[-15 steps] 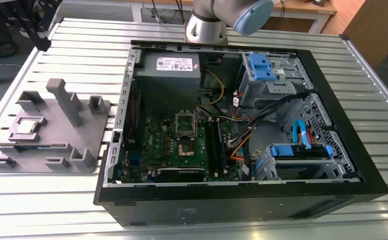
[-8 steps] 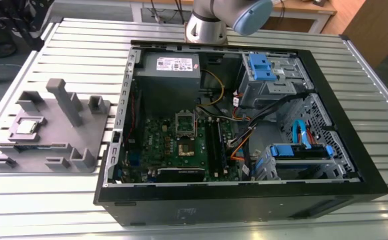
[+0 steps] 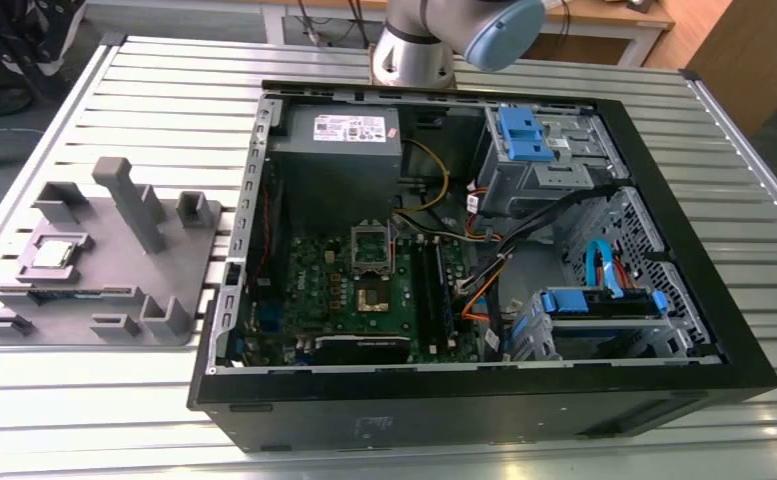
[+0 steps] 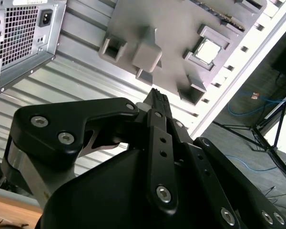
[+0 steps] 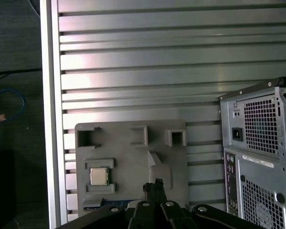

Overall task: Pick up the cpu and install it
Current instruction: 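Reach for the cpu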

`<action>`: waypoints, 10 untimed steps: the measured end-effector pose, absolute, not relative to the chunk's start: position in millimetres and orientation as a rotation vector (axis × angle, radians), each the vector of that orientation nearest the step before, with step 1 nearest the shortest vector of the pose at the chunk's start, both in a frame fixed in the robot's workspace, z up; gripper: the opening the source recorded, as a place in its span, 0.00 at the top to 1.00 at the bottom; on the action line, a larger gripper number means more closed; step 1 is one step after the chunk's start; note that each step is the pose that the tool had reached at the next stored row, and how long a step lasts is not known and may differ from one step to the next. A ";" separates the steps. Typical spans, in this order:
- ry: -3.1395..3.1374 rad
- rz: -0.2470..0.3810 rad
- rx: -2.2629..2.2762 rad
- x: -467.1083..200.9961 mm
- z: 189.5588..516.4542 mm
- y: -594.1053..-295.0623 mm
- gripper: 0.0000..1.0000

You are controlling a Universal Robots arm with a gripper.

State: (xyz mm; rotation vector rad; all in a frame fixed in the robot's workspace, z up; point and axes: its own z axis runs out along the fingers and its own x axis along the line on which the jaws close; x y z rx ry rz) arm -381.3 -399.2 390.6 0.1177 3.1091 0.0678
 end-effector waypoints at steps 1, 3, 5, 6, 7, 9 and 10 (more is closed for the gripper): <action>3.109 0.068 0.118 -383.5 390.5 -399.2 0.89; 3.109 0.068 0.118 -388.6 390.3 -399.2 0.89; 3.109 0.068 0.118 -393.7 390.2 -399.2 0.89; 3.109 0.068 0.118 -396.1 390.2 -399.2 0.89; 3.109 0.068 0.118 -398.4 390.2 -399.2 0.89; 3.109 0.068 0.118 -402.6 390.0 -399.2 0.89; 3.109 0.068 0.118 -404.5 390.0 -399.2 0.89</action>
